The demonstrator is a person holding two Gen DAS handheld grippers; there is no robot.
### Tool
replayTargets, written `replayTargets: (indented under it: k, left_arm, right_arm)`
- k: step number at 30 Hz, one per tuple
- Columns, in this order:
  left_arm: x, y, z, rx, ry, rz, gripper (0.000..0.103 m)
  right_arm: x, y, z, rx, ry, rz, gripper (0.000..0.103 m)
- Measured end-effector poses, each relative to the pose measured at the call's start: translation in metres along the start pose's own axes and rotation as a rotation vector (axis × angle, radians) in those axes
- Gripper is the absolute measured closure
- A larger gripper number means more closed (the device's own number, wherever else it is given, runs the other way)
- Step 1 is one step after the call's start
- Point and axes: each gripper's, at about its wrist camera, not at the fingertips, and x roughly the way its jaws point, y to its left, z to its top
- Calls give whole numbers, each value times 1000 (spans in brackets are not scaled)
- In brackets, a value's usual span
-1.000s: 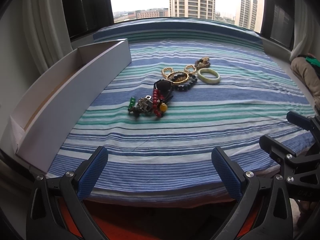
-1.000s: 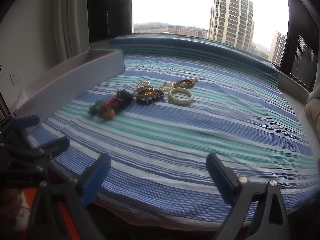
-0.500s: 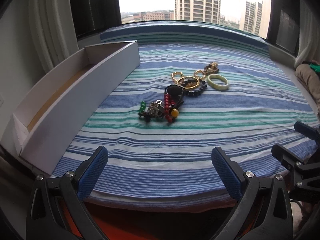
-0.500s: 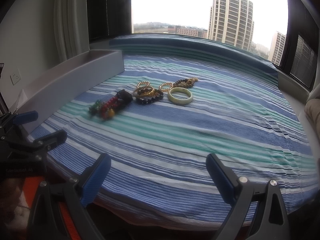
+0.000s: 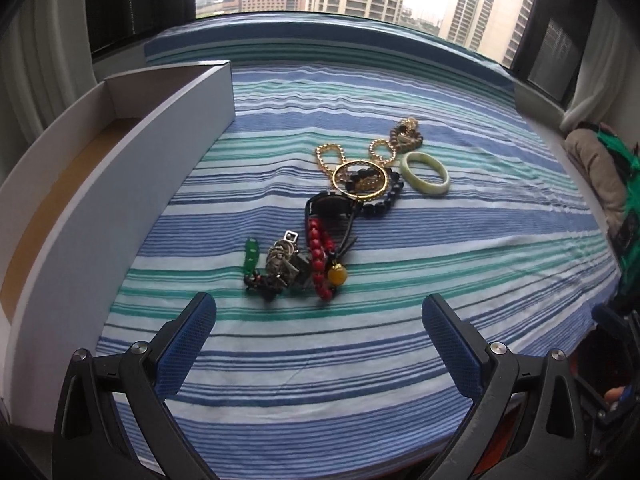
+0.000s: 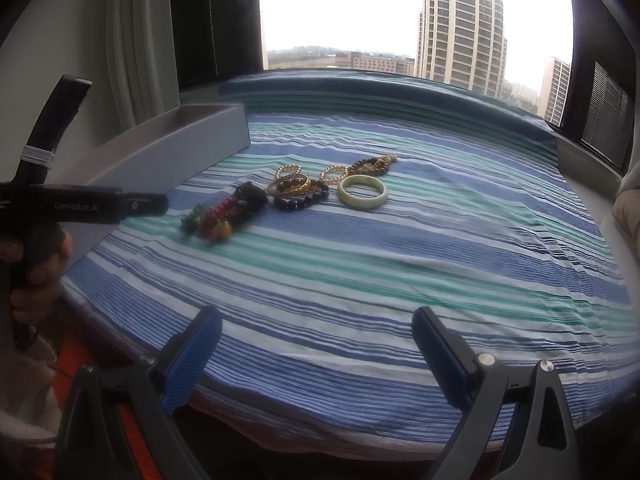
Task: Organize jewelry
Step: 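Grasp the red bead bracelet with the left gripper and lift it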
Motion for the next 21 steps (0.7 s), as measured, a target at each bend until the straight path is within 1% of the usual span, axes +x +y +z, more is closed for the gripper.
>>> replayTargets:
  k: [2, 4, 6, 8, 9, 10, 12, 13, 14, 15, 16, 18, 21]
  left_arm:
    - [18, 2, 13, -20, 20, -6, 5]
    - [35, 2, 24, -33, 49, -26, 24]
    - [51, 2, 32, -33, 85, -35, 30]
    - [64, -2, 37, -19, 105, -23, 36]
    - [70, -4, 38, -6, 119, -16, 46]
    - [77, -6, 38, 4, 137, -14, 58]
    - [88, -6, 38, 8, 173, -15, 71]
    - [92, -6, 37, 5, 186, -16, 83]
    - [93, -6, 37, 1, 190, -5, 86]
    - [93, -5, 38, -1, 185, 1, 92]
    - [89, -4, 38, -10, 180, -1, 95]
    - [78, 1, 39, -54, 163, -47, 96]
    - [54, 7, 43, -95, 120, -94, 96]
  right_arm:
    - [-2, -5, -1, 15, -1, -4, 5]
    - [-3, -10, -2, 28, -3, -8, 5]
    - [-5, -13, -2, 41, -7, -11, 5]
    - [-6, -17, -3, 53, -11, -12, 5]
    - [-6, -18, -3, 58, -12, -12, 5]
    - [-6, -19, -4, 63, -11, -11, 5]
    - [-6, -21, -5, 71, -8, -8, 5]
    - [-5, -22, -5, 73, -7, -6, 5]
    - [-5, -22, -5, 75, -6, -5, 5]
    - [-6, -23, -5, 76, -6, -4, 5]
    - [-6, -23, -5, 77, -8, -4, 5]
    - [-7, -25, -5, 81, -11, -5, 5]
    - [-6, -26, -6, 90, -5, -8, 5]
